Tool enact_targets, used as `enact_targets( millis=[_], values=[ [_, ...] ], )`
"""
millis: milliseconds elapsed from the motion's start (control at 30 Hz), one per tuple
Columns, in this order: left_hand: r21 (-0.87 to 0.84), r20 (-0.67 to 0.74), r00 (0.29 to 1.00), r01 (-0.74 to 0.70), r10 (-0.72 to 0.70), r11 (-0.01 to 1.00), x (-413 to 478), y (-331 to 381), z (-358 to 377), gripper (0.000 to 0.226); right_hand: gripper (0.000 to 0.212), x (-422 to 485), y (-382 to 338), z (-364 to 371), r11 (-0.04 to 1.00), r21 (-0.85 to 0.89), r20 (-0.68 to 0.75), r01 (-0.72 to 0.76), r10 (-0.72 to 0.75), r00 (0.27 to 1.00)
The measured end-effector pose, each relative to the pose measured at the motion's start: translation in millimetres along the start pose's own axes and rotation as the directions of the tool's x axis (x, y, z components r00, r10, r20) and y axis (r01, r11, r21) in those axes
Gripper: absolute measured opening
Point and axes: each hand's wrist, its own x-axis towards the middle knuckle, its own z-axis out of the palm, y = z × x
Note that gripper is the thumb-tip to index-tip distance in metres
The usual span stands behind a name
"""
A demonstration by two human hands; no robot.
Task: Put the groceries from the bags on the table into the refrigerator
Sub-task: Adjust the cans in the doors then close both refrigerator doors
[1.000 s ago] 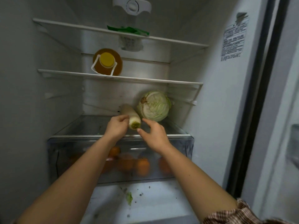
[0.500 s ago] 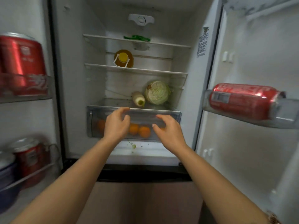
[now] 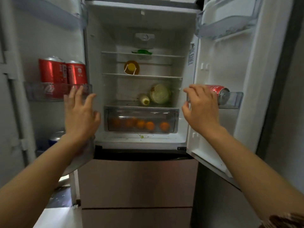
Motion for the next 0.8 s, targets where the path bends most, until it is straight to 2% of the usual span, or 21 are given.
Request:
enact_targets(
  millis=[133,267,400,567,633,800],
  values=[
    [0.096,0.035,0.999,0.01,-0.014,0.995,-5,-25,-24,0.084,0.053,7,12,-19,0.956,-0.238,0.173,-0.171,0.215,0.961],
    [0.125,0.031,0.998,0.048,-0.052,0.991,-3,-42,-43,0.1,0.063,4,19,-24,0.882,-0.431,0.241,-0.19,0.316,0.918],
    [0.193,0.067,0.997,0.023,-0.037,0.981,7,-53,-57,0.09,0.06,-3,21,-26,0.859,-0.445,0.186,-0.253,0.365,0.912],
    [0.202,0.119,0.992,0.004,-0.028,0.979,34,-44,-72,0.051,0.042,5,21,-34,0.876,-0.412,0.191,-0.249,0.35,0.917],
    [0.192,0.135,0.991,-0.002,-0.025,0.981,36,-39,-72,0.048,0.035,8,19,-33,0.893,-0.372,0.164,-0.255,0.334,0.928],
    [0.189,0.133,0.991,-0.06,0.035,0.98,34,-20,-60,0.047,0.04,3,7,-21,0.905,-0.34,0.162,-0.256,0.324,0.932]
  ],
)
